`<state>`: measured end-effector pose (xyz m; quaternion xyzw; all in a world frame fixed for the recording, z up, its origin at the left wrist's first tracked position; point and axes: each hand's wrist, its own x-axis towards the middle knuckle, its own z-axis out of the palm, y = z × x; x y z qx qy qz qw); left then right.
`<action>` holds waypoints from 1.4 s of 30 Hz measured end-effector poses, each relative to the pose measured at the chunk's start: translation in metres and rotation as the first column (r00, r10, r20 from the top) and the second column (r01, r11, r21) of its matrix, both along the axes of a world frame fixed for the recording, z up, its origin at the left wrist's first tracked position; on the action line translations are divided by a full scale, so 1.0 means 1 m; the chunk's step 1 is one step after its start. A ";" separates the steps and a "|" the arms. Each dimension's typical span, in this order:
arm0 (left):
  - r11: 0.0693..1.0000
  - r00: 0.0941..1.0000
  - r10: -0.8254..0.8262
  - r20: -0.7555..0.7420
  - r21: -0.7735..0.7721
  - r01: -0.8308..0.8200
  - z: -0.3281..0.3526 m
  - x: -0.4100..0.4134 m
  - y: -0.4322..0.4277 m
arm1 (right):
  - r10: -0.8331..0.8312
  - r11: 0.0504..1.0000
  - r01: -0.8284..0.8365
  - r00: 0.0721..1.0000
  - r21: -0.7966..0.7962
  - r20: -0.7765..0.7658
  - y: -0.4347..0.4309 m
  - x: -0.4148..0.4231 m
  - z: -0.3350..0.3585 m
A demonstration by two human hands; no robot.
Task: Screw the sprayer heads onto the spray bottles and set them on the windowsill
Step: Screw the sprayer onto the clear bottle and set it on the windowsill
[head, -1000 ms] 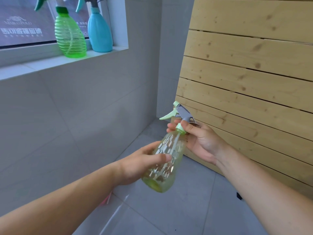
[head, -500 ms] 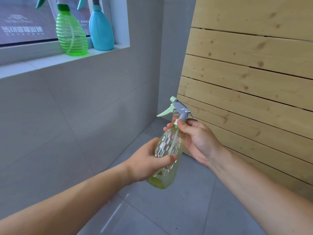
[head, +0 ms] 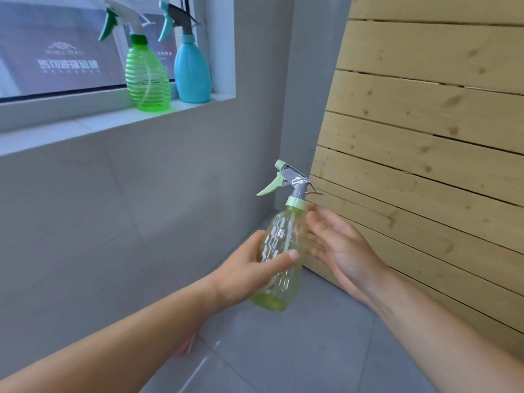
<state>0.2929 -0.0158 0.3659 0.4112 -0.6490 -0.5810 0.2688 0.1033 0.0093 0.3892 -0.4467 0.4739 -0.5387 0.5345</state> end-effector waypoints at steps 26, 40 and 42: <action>0.642 0.700 0.680 -0.218 -0.284 -0.712 0.188 0.230 -0.137 | -0.027 0.873 -0.254 0.828 -0.417 -0.560 -0.192 0.264 0.156; 0.573 0.648 0.748 -0.140 -0.357 -0.738 0.176 0.255 -0.181 | -0.034 0.860 -0.251 0.841 -0.444 -0.541 -0.245 0.294 0.146; 0.562 0.646 0.755 -0.115 -0.393 -0.727 0.175 0.255 -0.182 | -0.032 0.858 -0.247 0.850 -0.451 -0.526 -0.247 0.292 0.143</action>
